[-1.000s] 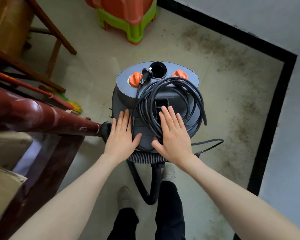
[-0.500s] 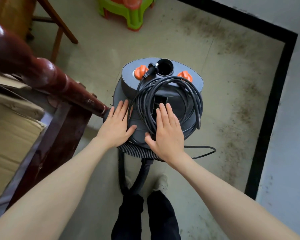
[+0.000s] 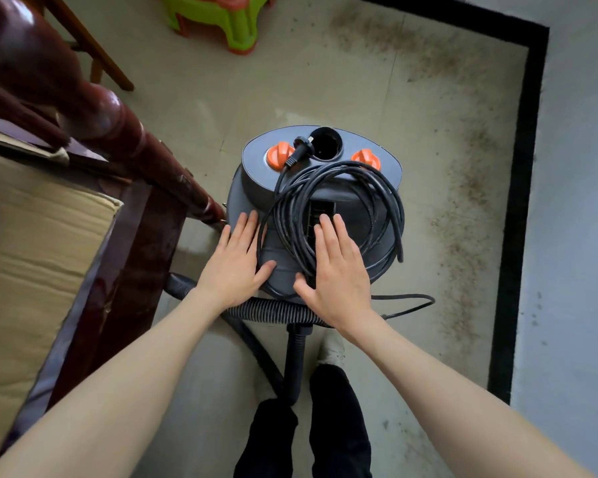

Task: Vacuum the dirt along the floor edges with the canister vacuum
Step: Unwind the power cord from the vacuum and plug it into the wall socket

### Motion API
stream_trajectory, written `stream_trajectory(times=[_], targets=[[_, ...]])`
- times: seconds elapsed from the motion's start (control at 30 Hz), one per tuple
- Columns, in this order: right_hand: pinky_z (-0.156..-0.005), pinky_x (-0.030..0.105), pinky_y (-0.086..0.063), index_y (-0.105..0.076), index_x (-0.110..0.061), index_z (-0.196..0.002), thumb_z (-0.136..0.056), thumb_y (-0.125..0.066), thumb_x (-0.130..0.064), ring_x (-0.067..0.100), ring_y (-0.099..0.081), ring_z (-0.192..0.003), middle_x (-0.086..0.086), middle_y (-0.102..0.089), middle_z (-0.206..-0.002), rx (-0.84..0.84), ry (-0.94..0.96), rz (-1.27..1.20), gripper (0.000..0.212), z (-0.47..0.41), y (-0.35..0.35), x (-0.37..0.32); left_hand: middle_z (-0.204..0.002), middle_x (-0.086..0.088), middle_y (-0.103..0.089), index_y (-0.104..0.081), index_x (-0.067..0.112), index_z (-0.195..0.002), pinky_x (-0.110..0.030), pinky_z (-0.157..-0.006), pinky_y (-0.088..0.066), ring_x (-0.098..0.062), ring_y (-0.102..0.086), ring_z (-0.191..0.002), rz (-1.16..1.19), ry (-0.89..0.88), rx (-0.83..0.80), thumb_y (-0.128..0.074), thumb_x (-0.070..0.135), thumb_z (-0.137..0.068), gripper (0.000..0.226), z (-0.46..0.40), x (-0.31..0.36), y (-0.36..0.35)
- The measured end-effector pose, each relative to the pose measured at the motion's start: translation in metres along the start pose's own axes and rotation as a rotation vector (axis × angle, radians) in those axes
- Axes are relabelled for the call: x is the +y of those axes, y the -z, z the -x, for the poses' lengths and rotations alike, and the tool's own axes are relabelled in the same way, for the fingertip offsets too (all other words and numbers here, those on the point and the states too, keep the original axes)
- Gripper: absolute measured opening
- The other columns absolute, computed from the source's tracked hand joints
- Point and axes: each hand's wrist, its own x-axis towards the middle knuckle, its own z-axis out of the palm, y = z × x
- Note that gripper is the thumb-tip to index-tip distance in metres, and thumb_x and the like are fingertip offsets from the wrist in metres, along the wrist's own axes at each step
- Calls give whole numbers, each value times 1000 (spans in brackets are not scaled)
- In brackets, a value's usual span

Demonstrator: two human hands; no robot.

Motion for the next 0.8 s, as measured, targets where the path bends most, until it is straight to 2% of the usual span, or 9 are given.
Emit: stream_trajectory(times=[0.3, 0.4, 0.57, 0.67, 0.8], targets=[[-114, 47, -31, -39, 8, -143, -84, -66, -40, 36, -21, -148, 21, -31, -156, 5, -31, -38, 81, 33, -15, -26, -159, -13, 6, -2, 7, -152, -37, -116, 7, -24, 9, -147, -87, -52, 15, -30, 51, -96, 77, 28, -15, -14], [-116, 46, -26, -34, 7, -147, -87, -62, -42, 34, -16, -150, 19, -25, -159, -13, -24, -20, 82, 35, -16, -27, -159, -13, 7, 0, 7, -152, -39, -117, 4, -24, 9, -147, -121, -35, 4, -24, 52, -96, 76, 32, -15, -13], [-122, 39, -4, -7, -1, -155, -97, -42, -52, 26, 9, -152, 11, 2, -165, -123, 20, 3, 84, 35, -12, -19, -159, -6, 14, 6, 8, -151, -44, -117, 3, -23, 12, -146, -23, 140, -17, -25, 48, -99, 72, 46, 5, -17], [-122, 38, 2, 3, -6, -155, -99, -36, -54, 25, 12, -151, 9, 12, -164, -206, 60, 34, 84, 34, -4, -13, -159, -5, 13, 5, 8, -151, -45, -116, 2, -23, 11, -146, 60, 238, -42, -23, 43, -101, 67, 66, 22, -21], [-121, 38, 6, 3, -6, -156, -102, -37, -46, 24, 13, -151, 10, 10, -165, -284, 128, 5, 78, 48, 14, -12, -160, -8, 2, -8, 6, -151, -46, -116, -1, -23, 7, -147, 202, 328, -75, -24, 37, -103, 60, 80, 39, -11]])
